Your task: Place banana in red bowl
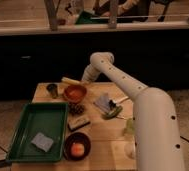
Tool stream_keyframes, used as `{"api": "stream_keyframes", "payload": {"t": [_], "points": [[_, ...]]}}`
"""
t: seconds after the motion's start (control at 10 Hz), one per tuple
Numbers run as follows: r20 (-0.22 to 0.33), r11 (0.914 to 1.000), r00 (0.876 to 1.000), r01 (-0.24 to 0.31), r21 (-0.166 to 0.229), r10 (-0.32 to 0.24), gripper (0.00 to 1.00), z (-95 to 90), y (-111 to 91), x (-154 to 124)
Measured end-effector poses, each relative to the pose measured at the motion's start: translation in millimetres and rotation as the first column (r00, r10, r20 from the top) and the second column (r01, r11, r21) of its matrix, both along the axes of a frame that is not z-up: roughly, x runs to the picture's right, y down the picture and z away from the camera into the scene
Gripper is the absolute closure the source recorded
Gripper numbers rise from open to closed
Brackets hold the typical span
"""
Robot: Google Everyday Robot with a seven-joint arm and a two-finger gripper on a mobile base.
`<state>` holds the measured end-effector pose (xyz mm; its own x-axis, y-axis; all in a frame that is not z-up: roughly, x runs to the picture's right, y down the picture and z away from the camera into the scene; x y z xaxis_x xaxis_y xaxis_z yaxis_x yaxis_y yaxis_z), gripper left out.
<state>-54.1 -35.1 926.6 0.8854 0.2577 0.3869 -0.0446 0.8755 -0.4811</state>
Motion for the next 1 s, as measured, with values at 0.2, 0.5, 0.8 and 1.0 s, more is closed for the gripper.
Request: {"api": "stream_keyframes", "payload": {"t": [0.2, 0.5, 0.8, 1.0], "points": [[0.004, 1.0000, 1.000, -0.004, -0.001, 0.004, 1.00, 0.3, -0.2, -0.6], [0.011, 0.9999, 1.000, -0.014, -0.005, 0.014, 1.00, 0.5, -1.0, -1.5], [0.018, 0.9997, 1.000, -0.024, -0.009, 0.025, 1.00, 0.7, -1.6, -2.0], [0.021, 0.9995, 0.999, -0.031, -0.012, 0.031, 1.00, 0.8, -2.1, -2.8]]}}
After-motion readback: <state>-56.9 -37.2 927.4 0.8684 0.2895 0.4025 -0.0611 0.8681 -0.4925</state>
